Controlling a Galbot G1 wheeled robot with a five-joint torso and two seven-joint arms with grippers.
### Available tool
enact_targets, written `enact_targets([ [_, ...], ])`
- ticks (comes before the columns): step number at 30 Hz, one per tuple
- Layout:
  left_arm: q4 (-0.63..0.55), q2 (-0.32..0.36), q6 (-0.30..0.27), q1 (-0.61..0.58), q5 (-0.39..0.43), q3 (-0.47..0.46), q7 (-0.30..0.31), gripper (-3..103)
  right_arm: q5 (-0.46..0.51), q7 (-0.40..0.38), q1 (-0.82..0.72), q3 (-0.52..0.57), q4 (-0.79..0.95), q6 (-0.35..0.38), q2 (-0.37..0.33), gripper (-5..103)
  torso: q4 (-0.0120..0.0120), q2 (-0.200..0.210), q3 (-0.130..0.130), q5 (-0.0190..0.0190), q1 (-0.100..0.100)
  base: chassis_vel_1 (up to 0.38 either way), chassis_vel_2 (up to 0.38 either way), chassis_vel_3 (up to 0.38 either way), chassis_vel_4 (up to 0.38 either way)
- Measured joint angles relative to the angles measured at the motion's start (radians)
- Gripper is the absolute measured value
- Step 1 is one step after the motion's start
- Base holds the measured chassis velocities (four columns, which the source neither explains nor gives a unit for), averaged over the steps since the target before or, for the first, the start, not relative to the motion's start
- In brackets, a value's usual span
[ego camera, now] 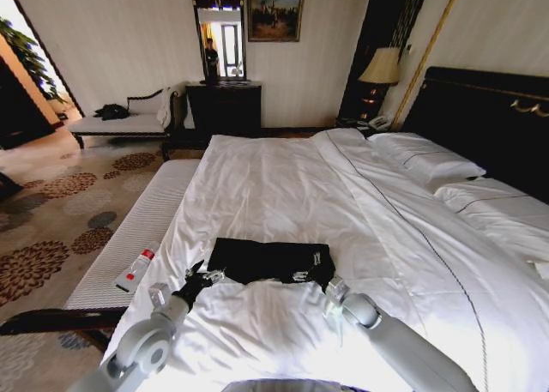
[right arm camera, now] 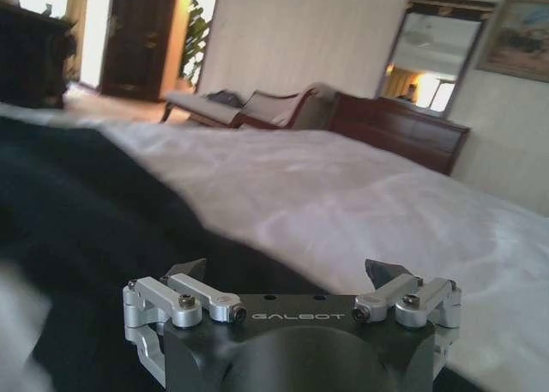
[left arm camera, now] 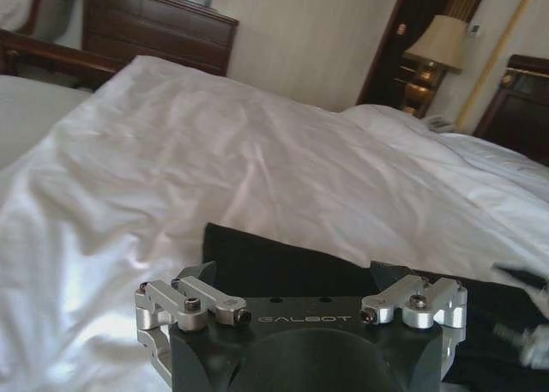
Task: Fold the clothes on the bed.
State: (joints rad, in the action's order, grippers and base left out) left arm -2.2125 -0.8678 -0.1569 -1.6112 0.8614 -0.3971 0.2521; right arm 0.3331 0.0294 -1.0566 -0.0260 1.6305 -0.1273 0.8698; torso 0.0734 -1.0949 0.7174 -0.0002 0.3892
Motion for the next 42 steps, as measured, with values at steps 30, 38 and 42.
enact_targets([
  [30,-0.058,-0.39,0.483,-0.591,-0.616,-0.296,-0.179,100,0.325,-0.11,-0.431,0.501,0.34,0.194,0.079,100,-0.0002,0.0,0.0,0.0002,0.0,0.0,0.0,0.0,0.0],
  [38,0.015,-0.426,0.645,-0.708,-0.646,-0.314,-0.18,100,0.631,-0.159,-0.457,0.541,0.409,0.321,0.111,100,0.0,0.0,0.0,0.0003,0.0,0.0,0.0,0.0,0.0],
  [42,0.016,-0.427,0.643,-0.703,-0.647,-0.298,-0.179,100,0.73,-0.174,-0.434,0.541,0.397,0.364,0.118,100,0.0,0.0,0.0,0.0001,0.0,0.0,0.0,0.0,0.0],
])
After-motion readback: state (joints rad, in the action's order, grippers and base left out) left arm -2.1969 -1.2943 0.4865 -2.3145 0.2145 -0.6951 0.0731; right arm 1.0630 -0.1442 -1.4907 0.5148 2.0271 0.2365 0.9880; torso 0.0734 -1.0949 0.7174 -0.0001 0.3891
